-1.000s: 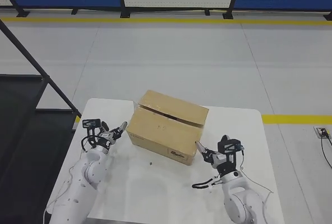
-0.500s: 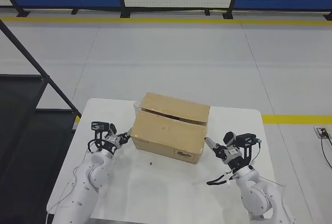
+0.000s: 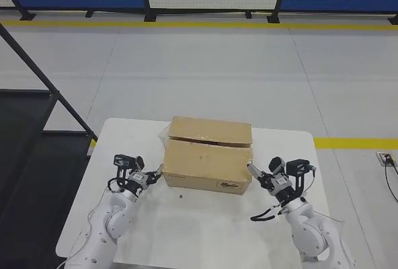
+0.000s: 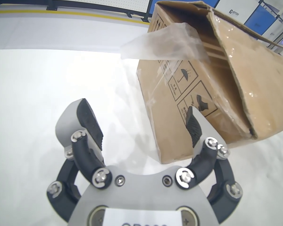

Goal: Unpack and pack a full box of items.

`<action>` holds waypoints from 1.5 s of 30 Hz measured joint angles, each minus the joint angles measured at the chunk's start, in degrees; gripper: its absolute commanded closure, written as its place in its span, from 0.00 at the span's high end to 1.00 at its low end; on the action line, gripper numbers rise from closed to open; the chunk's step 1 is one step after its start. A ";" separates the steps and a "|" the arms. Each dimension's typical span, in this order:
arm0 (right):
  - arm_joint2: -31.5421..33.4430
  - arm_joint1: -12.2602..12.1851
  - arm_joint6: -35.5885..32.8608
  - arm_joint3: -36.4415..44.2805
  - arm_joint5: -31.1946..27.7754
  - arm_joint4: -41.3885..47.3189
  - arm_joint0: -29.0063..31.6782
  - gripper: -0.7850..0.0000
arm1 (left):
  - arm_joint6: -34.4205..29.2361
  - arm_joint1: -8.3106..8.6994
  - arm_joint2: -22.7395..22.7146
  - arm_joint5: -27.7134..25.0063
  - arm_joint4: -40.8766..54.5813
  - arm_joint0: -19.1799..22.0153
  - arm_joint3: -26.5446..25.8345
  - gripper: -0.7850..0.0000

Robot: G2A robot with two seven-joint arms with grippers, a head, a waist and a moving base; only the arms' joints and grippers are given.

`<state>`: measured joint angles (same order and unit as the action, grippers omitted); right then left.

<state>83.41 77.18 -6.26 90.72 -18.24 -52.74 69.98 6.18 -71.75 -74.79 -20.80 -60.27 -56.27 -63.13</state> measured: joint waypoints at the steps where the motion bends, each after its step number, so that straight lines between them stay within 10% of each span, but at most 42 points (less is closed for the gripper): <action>1: -0.08 -0.02 0.06 -0.11 -0.13 0.05 -0.10 1.00 | -0.05 0.05 -0.13 -0.01 -0.06 -0.36 -0.47 1.00; 15: -0.08 0.03 -0.64 -1.68 3.38 2.36 -1.09 1.00 | 0.46 -0.35 -1.75 11.31 1.24 -1.13 -0.91 1.00; 32: 3.22 -0.48 3.65 5.43 8.09 1.38 6.98 1.00 | 2.58 -3.96 8.07 7.59 -2.84 17.67 22.36 1.00; 45: 4.43 -0.83 3.22 7.64 9.17 1.51 9.28 1.00 | 9.74 -7.21 11.95 7.91 -1.35 24.48 33.50 1.00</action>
<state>87.84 76.35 -3.04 98.36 -9.07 -51.23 79.27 15.92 -78.96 -62.84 -12.89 -61.63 -31.79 -29.63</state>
